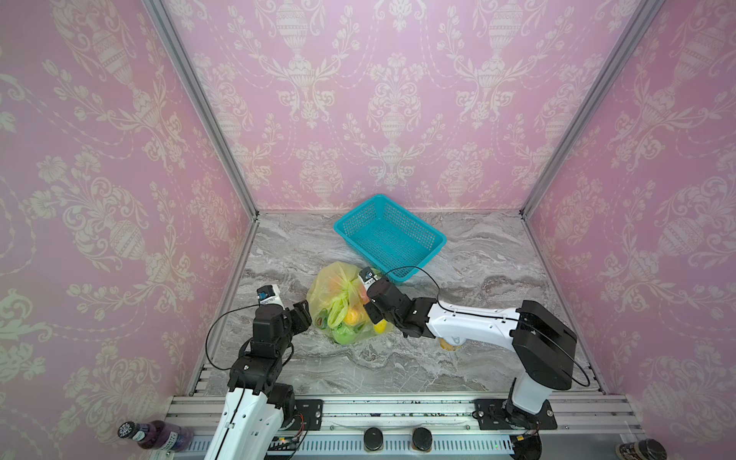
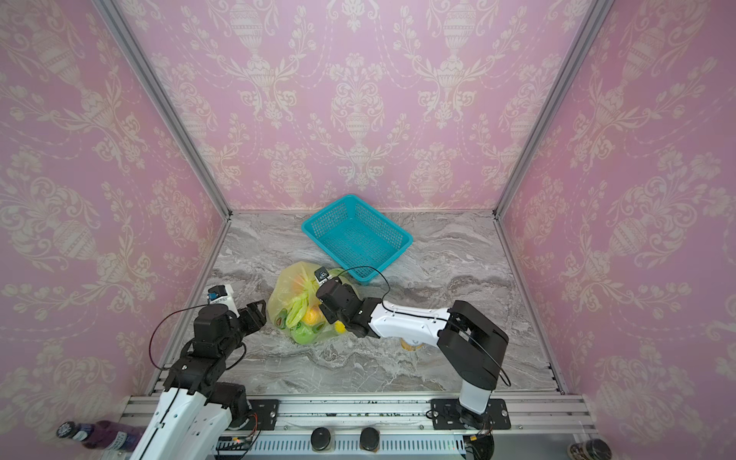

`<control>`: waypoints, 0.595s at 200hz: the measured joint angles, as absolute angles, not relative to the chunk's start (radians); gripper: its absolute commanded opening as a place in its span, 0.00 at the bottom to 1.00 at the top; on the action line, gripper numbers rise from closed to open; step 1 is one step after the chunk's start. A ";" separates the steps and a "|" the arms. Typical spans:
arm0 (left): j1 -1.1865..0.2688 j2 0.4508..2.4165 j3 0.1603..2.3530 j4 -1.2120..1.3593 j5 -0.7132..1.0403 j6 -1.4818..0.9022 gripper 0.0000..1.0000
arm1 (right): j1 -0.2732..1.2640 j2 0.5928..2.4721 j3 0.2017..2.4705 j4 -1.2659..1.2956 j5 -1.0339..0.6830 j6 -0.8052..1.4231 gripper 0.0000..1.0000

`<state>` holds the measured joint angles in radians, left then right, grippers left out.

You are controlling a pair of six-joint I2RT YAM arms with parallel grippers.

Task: Untie the knot of the plastic bag and take out the fruit

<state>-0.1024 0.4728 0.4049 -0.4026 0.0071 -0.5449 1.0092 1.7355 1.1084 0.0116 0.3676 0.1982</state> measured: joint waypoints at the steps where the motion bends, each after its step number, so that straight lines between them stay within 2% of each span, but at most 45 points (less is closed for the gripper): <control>1: -0.102 0.473 0.405 -0.403 0.008 -0.545 0.69 | 1.009 1.734 1.105 0.014 0.368 0.198 0.00; 20: -0.102 0.474 0.408 -0.404 0.044 -0.550 0.70 | 1.009 1.688 1.042 0.049 0.367 0.198 0.00; 56: -0.136 0.504 0.464 -0.417 0.133 -0.590 0.65 | 1.009 1.608 0.942 0.131 0.362 0.204 0.00; 119: -0.377 0.551 0.533 -0.414 0.098 -0.609 0.68 | 1.009 1.567 0.844 0.243 0.356 0.210 0.00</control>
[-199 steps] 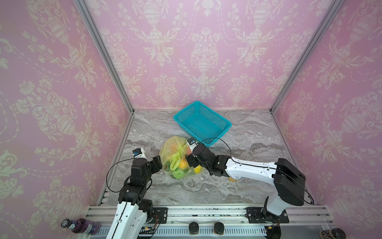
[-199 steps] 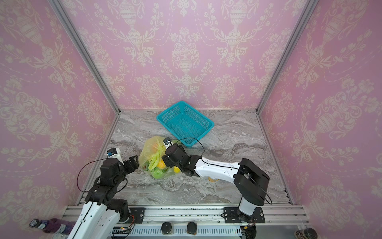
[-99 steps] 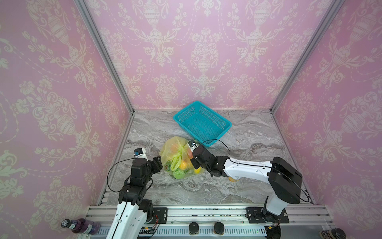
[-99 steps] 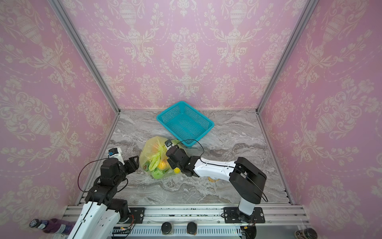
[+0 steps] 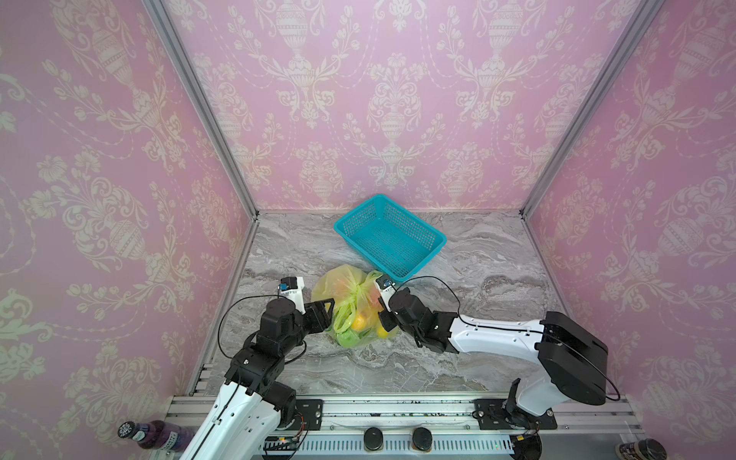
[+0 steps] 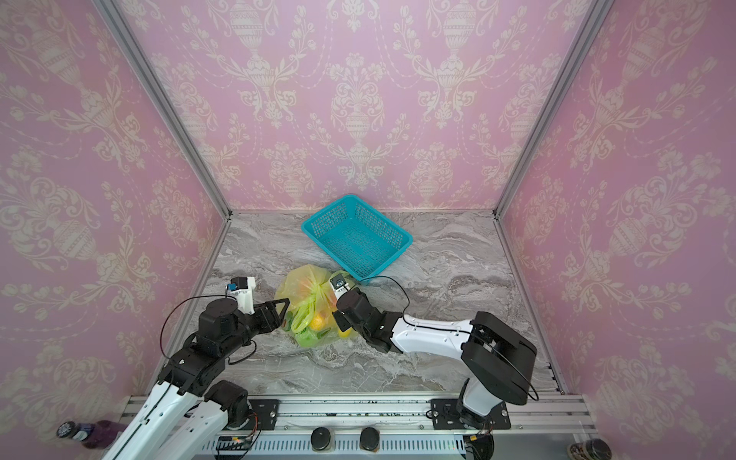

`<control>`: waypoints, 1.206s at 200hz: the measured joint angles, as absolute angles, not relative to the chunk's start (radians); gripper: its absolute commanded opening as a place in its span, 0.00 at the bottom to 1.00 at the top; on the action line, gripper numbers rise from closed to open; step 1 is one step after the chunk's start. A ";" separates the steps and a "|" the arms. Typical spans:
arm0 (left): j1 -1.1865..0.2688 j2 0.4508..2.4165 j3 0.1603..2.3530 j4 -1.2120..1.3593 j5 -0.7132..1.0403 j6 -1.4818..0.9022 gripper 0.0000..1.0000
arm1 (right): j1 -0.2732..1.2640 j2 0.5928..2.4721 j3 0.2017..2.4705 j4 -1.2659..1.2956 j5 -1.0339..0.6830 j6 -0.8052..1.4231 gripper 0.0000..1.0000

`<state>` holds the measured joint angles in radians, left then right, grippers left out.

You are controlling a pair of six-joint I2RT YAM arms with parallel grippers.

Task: Untie the knot of the plastic bag and take out the fruit

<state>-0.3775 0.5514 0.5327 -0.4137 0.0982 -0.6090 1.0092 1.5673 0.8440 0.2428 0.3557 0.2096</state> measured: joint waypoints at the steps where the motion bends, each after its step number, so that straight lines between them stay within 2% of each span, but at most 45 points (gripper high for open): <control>1: -0.381 0.555 0.533 -0.413 0.096 -0.609 0.68 | 1.010 1.567 0.843 0.244 0.356 0.210 0.00; 54: -0.496 0.737 0.560 -0.387 0.001 -0.598 0.78 | 1.010 1.525 0.789 0.296 0.360 0.210 0.00; 84: -0.529 0.815 0.585 -0.366 -0.049 -0.592 0.79 | 1.009 1.525 0.785 0.306 0.364 0.210 0.00; 101: -0.535 0.862 0.595 -0.348 -0.069 -0.586 0.69 | 1.009 1.525 0.785 0.311 0.364 0.210 0.00; 142: -0.541 0.960 0.596 -0.307 -0.092 -0.561 0.13 | 1.009 1.525 0.779 0.321 0.365 0.210 0.00; 157: -0.541 0.988 0.599 -0.295 -0.095 -0.558 0.00 | 1.009 1.525 0.778 0.326 0.364 0.210 0.00; 198: -0.541 1.061 0.628 -0.285 -0.116 -0.554 0.00 | 1.009 1.525 0.778 0.329 0.380 0.211 0.00; 241: -0.541 1.049 0.628 -0.286 -0.149 -0.554 0.00 | 0.994 1.525 0.741 0.358 0.394 0.233 0.00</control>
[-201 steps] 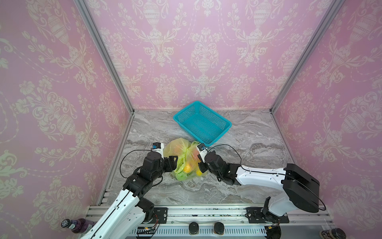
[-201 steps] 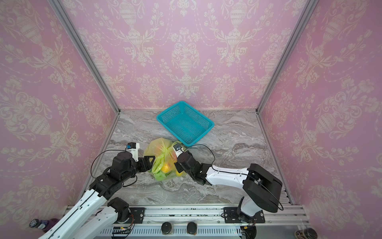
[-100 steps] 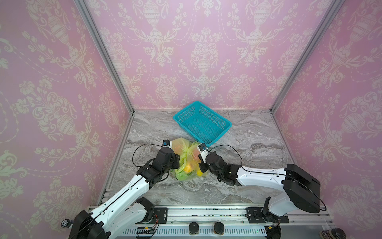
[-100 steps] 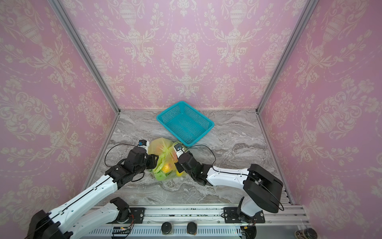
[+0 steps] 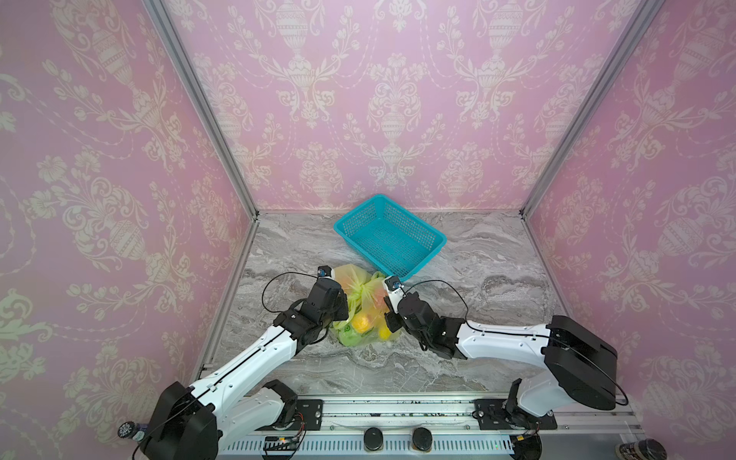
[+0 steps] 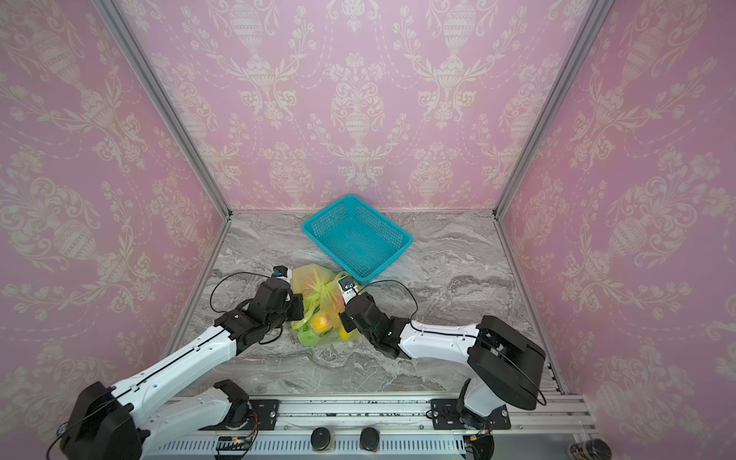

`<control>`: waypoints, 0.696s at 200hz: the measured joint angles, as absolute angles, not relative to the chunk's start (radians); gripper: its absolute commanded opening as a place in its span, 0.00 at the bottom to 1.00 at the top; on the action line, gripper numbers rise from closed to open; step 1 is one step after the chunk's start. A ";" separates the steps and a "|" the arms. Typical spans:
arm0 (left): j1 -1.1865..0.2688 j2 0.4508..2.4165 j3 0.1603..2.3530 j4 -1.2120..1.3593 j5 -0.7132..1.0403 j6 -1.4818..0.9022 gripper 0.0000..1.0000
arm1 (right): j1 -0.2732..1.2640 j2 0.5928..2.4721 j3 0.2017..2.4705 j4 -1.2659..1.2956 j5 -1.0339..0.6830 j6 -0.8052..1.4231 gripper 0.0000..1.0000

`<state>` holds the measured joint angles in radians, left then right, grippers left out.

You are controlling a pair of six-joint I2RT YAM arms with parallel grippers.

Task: Untie the knot of the plastic bag and take out the fruit

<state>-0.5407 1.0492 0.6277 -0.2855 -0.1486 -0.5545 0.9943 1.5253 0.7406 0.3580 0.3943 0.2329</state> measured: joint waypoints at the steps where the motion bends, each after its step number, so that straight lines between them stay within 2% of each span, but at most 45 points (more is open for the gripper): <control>1: -0.541 1.048 0.628 -0.286 -0.149 -0.554 0.00 | 0.994 1.525 0.739 0.359 0.394 0.234 0.00; 139: -0.532 0.949 0.601 -0.322 -0.298 -0.551 0.00 | 0.925 1.470 0.616 0.450 0.421 0.310 0.00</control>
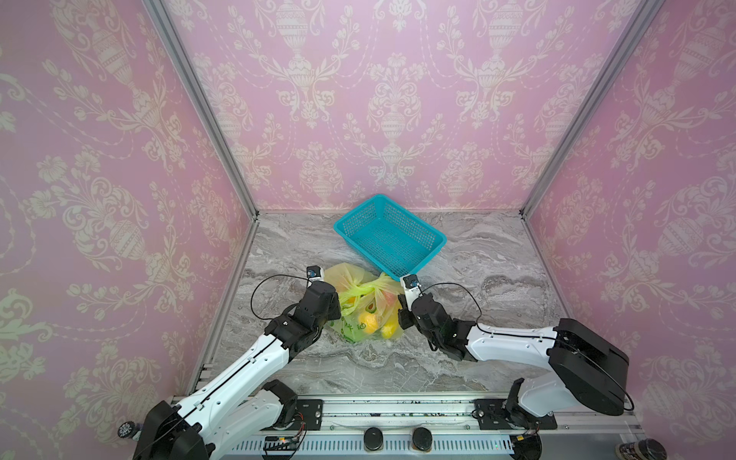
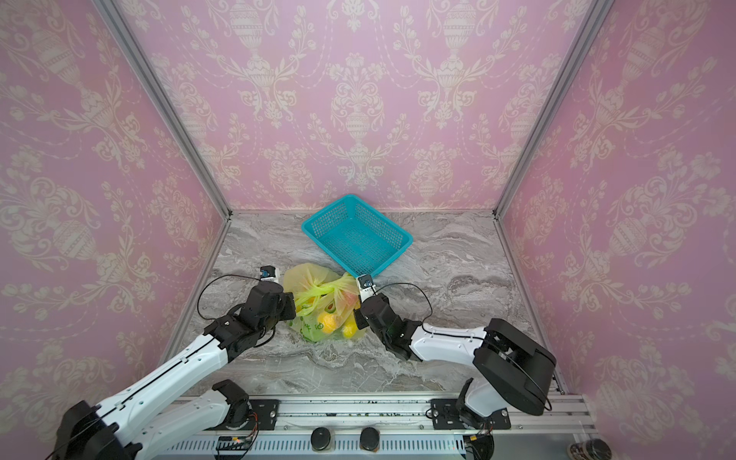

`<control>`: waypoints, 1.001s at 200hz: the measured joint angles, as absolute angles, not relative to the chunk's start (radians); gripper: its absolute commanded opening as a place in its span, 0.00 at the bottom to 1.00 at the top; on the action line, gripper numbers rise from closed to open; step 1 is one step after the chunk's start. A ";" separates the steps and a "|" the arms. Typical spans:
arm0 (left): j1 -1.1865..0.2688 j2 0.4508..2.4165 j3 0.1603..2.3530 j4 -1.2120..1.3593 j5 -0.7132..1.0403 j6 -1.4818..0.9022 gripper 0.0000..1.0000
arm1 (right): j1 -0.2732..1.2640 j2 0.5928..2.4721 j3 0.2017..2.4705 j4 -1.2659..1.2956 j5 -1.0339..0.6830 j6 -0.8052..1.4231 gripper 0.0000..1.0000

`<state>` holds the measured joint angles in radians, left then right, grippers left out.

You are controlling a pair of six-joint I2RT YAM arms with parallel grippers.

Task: Untie the knot of the plastic bag and take out the fruit

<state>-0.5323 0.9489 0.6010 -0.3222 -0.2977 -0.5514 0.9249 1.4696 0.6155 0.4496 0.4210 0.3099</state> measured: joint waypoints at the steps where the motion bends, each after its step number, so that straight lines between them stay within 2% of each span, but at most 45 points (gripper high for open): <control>1: -0.532 0.948 0.600 -0.322 -0.299 -0.551 0.00 | 0.925 1.469 0.614 0.452 0.421 0.311 0.00; 200: -0.387 0.720 0.439 -0.338 -0.301 -0.632 0.00 | 0.902 1.357 0.278 0.819 0.518 0.445 0.00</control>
